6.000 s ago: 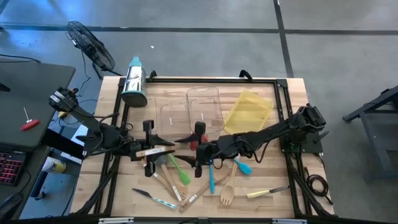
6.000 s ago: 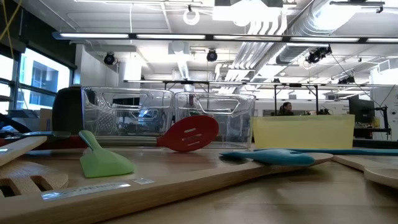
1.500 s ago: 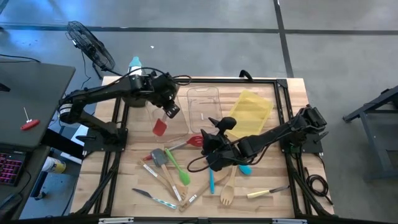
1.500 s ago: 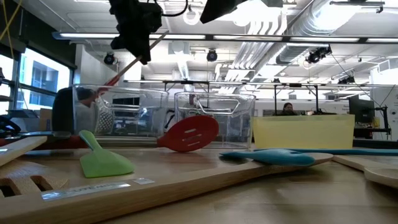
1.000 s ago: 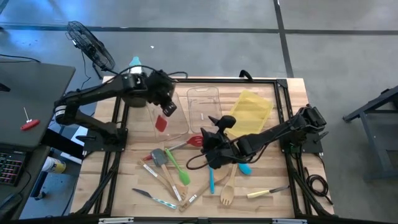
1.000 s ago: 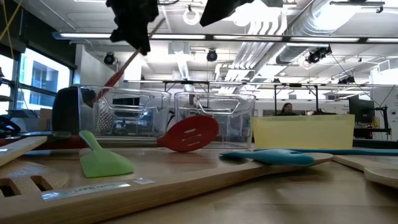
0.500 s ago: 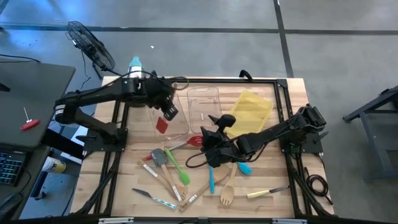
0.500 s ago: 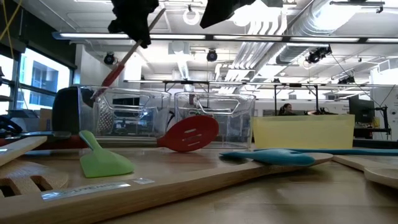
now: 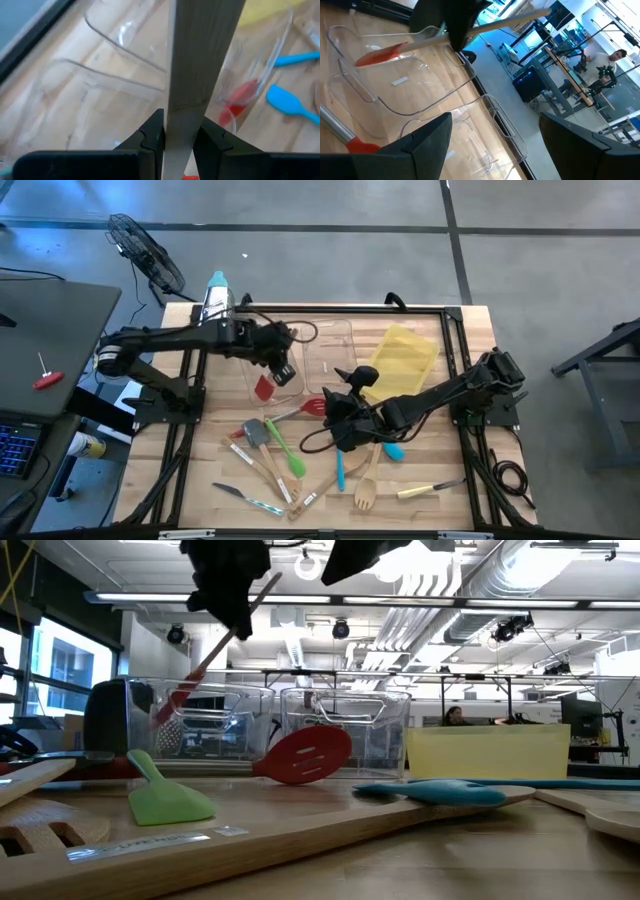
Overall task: Pick & Place Kitchen Items
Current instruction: Put the orange spatula into the left transparent bin
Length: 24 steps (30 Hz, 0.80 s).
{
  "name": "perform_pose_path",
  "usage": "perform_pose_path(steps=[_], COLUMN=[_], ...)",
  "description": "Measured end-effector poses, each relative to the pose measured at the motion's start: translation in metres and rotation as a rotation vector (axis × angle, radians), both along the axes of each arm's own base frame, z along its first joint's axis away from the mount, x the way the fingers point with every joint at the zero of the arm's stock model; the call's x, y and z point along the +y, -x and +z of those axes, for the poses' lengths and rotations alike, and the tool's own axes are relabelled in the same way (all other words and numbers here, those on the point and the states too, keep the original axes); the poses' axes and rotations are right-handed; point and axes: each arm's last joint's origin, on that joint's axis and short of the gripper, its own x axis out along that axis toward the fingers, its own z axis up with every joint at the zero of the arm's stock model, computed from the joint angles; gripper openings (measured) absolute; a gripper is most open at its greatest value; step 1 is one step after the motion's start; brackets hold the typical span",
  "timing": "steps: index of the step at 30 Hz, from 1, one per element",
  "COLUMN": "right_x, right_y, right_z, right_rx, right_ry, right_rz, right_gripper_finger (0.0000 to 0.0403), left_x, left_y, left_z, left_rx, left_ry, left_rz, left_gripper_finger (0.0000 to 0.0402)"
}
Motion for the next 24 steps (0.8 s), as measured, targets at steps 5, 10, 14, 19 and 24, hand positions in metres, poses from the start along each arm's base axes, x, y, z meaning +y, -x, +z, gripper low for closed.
perform_pose_path(steps=[5,10,14,19,24], right_x=[0.000,0.000,-0.001,-0.001,-0.001], right_y=[0.000,0.000,0.002,0.003,0.003], right_z=[0.000,-0.001,-0.002,-0.003,-0.003], right_rx=[0.005,0.009,0.010,0.014,0.013], right_ry=[0.001,0.002,-0.005,-0.009,-0.010], right_rz=[0.000,0.001,-0.007,-0.015,-0.015], right_gripper_finger=[0.0293,0.0293,0.0293,0.0293,0.0293], left_x=[0.000,-0.001,-0.002,-0.002,-0.002], left_y=[0.003,0.006,0.008,0.011,0.011], left_z=[-0.018,-0.030,-0.039,-0.053,-0.060], left_rx=[0.019,0.036,0.060,0.095,0.097], left_ry=[0.021,0.046,0.057,0.068,0.067], left_rz=[0.025,0.034,0.049,0.061,0.060], left_gripper_finger=[0.0066,0.0066,0.0066,0.0066,0.0066])
